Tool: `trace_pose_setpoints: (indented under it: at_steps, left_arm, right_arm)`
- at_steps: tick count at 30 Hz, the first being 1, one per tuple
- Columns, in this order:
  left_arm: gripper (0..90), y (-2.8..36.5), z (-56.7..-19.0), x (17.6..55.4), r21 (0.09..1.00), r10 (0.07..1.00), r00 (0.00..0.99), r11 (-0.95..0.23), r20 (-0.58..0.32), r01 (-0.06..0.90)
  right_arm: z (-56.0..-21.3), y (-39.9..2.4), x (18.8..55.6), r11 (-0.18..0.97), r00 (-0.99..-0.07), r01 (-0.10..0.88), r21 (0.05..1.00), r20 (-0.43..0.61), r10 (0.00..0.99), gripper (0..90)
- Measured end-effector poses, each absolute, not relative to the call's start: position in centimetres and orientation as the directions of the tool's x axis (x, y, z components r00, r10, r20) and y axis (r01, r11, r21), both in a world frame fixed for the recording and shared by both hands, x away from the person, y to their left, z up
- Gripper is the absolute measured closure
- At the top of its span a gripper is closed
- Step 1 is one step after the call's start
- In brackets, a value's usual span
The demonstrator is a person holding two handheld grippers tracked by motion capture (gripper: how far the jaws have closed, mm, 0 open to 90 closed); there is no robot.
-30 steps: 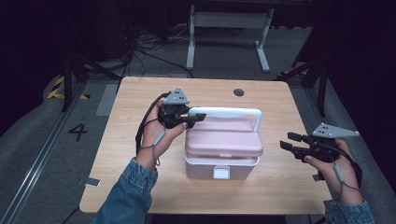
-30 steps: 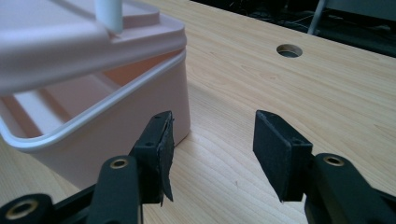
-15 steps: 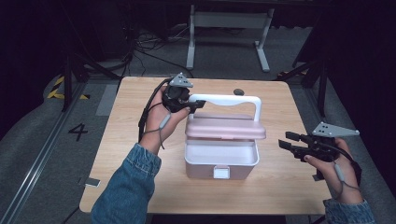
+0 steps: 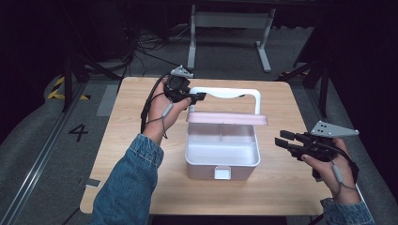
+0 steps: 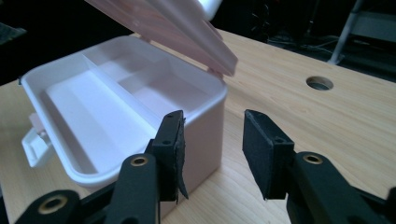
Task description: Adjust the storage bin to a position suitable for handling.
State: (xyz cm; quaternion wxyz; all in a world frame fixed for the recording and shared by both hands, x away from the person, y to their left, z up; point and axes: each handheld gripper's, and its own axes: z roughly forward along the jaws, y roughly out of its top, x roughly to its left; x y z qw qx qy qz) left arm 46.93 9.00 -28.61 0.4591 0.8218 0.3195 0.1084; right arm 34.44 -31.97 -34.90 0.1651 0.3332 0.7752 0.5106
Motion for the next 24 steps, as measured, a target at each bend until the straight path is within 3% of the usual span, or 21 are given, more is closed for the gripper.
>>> trace_pose_setpoints:
  at_steps: [5,12,24]
  left_arm:
    - [73.7,9.6,-29.0,48.2,0.823,0.607,0.771,-0.327,-0.193,0.464]
    - [74.2,9.6,-29.2,48.5,0.828,0.609,0.764,-0.302,-0.214,0.472]
    - [74.1,9.6,-29.2,48.0,0.830,0.607,0.767,-0.305,-0.209,0.468]
  right_arm:
    - [-34.8,-30.8,34.7,0.252,-0.735,0.343,0.905,0.092,0.671,68.1]
    - [-33.9,-28.4,35.1,0.214,-0.767,0.289,0.933,0.092,0.636,90.0]
    - [-32.6,-26.1,35.9,0.084,-0.775,0.243,0.966,0.141,0.616,90.0]
